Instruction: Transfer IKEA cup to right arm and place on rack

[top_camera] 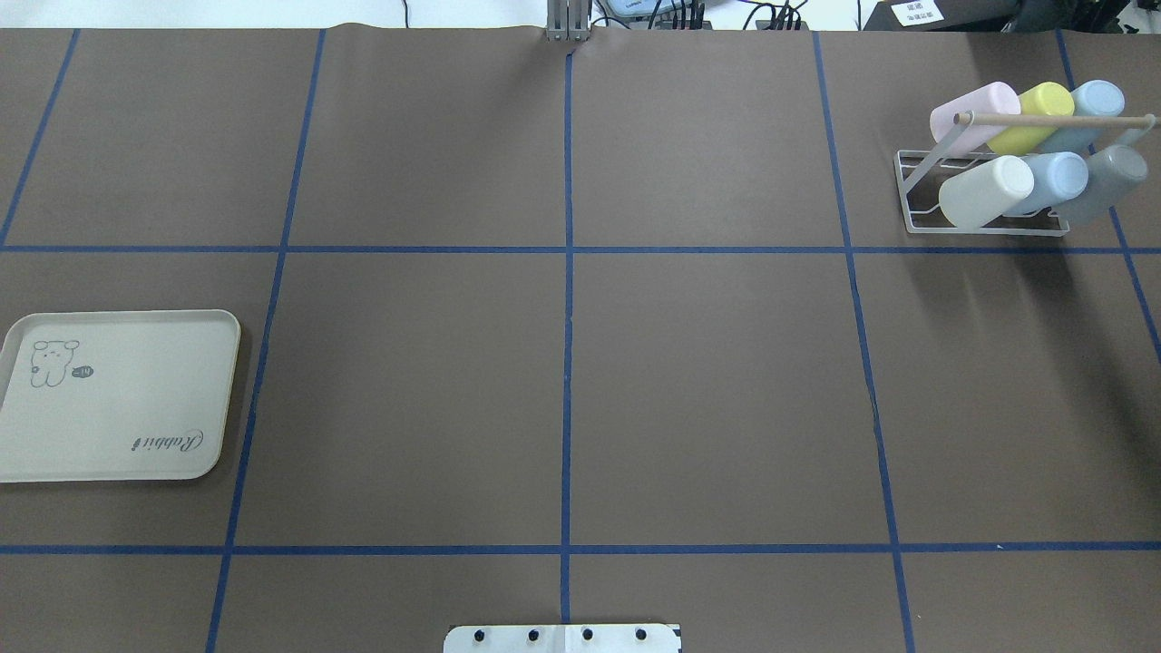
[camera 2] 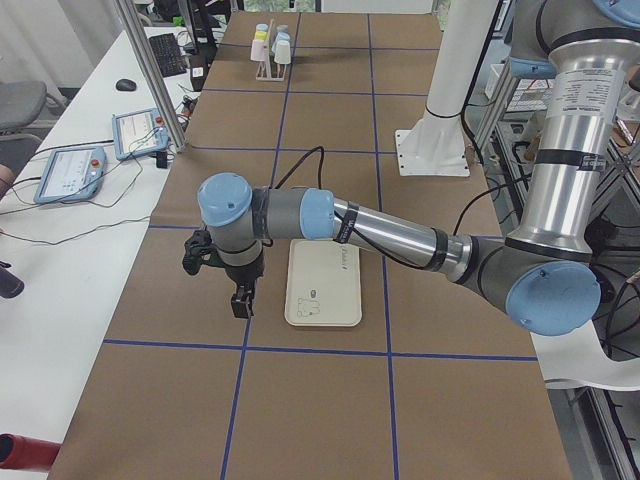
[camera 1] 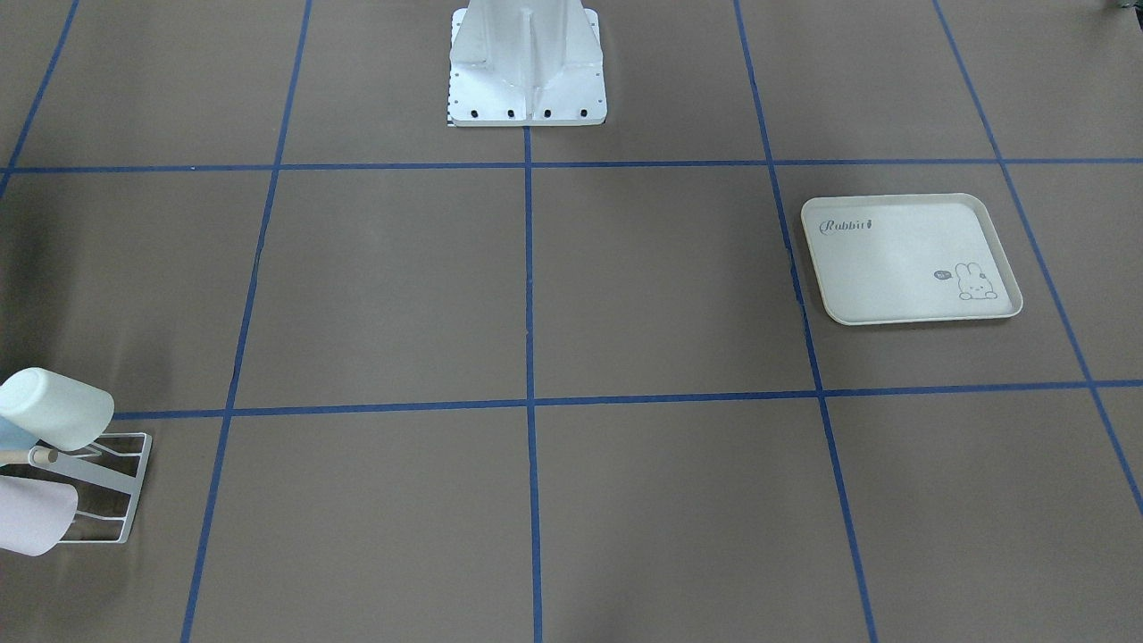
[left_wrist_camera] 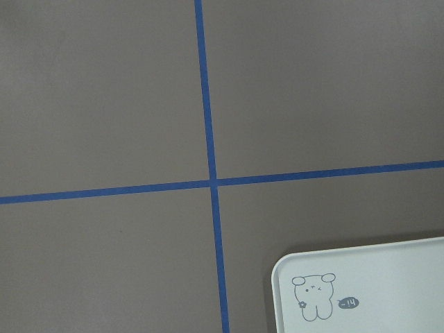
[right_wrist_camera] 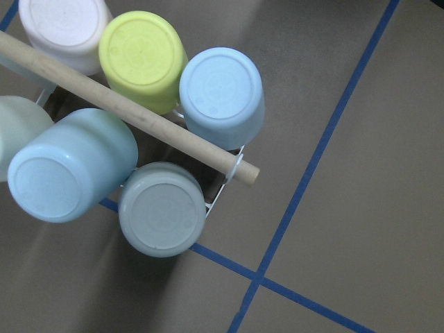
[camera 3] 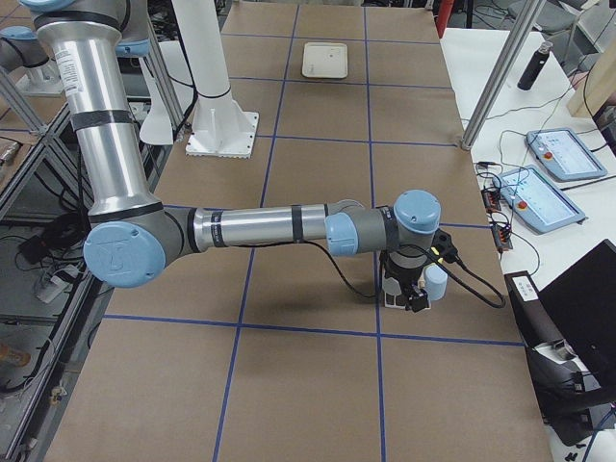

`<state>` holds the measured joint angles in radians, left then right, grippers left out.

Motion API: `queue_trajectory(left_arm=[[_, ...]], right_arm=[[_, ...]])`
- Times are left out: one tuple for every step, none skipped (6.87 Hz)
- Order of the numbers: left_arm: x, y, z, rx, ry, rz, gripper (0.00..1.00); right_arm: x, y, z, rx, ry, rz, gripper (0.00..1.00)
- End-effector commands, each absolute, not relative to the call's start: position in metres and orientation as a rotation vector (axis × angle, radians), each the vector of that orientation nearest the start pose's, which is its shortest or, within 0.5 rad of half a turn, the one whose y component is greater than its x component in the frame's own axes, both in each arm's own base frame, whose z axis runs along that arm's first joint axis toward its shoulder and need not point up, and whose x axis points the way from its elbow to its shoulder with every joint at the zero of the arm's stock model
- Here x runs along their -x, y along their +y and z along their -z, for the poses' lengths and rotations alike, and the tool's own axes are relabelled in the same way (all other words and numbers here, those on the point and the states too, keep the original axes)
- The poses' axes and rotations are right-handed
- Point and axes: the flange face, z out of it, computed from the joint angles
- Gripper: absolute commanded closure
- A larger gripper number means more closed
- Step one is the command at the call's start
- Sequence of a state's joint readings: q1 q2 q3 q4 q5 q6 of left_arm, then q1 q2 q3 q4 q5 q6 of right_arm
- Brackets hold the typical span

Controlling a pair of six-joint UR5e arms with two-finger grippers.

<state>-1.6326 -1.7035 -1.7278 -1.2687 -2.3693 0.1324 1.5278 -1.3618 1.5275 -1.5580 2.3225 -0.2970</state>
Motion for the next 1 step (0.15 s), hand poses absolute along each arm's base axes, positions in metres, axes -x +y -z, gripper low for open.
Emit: queue_trajectory(left_arm=[[0.0945, -0.5223, -0.5303, -0.087, 0.789, -0.069, 0.0]], right_arm=[[-0.0413, -0.5719, -0.529, -0.195, -0.729, 0.362, 0.0]])
